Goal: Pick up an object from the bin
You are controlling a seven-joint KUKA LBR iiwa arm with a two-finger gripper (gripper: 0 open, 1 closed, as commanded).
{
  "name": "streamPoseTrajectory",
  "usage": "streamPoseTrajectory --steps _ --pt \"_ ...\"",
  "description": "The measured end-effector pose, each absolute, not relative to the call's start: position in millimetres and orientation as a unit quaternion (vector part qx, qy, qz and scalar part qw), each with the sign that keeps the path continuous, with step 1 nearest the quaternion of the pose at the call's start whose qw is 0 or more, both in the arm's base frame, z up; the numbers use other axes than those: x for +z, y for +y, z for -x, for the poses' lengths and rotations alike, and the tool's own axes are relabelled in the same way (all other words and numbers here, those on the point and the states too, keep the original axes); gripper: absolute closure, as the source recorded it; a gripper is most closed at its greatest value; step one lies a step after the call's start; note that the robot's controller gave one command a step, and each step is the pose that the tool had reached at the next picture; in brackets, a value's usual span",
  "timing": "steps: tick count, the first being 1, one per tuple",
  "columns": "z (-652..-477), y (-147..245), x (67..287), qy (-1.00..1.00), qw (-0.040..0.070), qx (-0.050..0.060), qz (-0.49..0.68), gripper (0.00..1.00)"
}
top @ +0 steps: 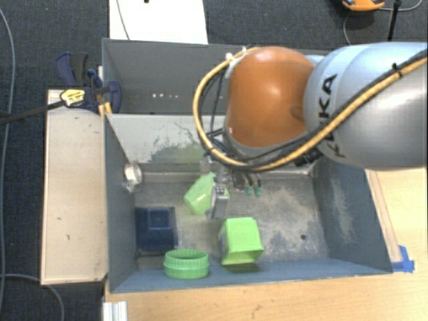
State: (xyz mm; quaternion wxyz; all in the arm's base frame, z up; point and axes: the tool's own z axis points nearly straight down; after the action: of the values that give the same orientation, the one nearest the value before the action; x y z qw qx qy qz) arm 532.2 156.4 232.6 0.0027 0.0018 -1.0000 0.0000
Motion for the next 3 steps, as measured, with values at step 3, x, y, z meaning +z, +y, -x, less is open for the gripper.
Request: streamPoseTrajectory --steps 3 --pt "-570.1 143 151 -1.0 -0.003 -0.001 -0.018 0.0"
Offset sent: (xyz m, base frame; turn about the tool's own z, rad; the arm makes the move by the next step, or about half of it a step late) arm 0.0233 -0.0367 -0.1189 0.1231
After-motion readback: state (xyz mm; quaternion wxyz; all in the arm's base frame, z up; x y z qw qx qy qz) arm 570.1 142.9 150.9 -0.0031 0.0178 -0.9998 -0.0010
